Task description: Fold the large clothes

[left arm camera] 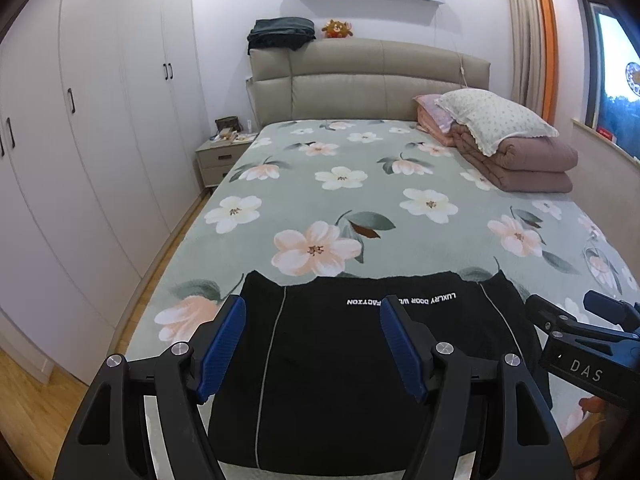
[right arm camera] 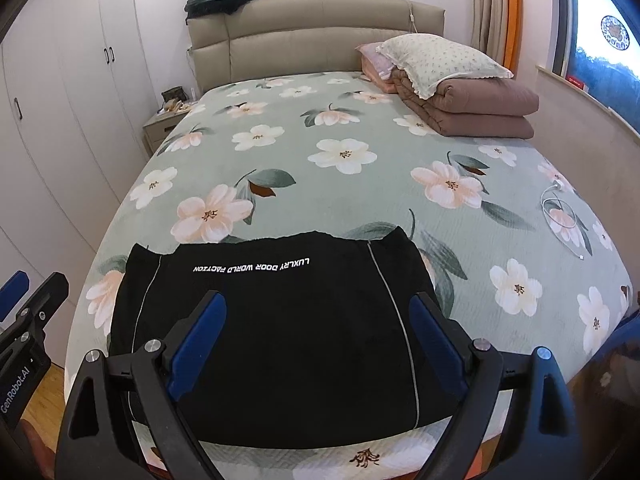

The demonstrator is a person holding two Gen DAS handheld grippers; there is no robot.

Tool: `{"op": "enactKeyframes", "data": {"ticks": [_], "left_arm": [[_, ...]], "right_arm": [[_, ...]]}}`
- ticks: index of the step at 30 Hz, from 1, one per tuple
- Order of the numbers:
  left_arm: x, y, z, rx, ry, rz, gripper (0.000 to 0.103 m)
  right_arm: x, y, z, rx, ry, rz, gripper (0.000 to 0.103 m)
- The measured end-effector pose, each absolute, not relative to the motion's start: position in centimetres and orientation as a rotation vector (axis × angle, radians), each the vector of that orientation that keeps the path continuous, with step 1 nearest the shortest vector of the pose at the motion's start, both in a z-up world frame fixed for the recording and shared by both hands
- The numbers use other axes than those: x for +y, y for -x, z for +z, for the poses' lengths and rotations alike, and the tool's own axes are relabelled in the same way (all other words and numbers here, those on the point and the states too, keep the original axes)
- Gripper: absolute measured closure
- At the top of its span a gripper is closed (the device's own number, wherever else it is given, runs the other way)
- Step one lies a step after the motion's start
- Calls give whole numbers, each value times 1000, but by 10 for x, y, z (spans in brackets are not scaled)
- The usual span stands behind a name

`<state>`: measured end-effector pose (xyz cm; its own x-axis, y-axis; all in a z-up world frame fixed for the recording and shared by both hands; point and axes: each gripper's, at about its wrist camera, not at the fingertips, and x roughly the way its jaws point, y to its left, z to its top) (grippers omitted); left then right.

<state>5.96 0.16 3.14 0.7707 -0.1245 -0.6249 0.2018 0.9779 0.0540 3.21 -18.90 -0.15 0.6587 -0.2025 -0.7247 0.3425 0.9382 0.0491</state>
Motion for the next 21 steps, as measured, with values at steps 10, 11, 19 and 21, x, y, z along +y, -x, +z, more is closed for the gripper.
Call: {"op": "enactKeyframes", "data": {"ticks": [10,11,19,21], "left_arm": [[-3,-51,30,687,-170,-180,32],[-4,-49,29,688,-176,-176,32],[-2,-39,29,708,-173,-181,32],[-2,-37,29,707,-177,-181,32]], "right_arm": [[-187,-22,-7,814,-178,-299,9],[-187,-21,-7,816,-178,-298,9],[-185,-5,-9,829,-171,-290,9],[-184,-2,-9,829,-172,-291,9]]}}
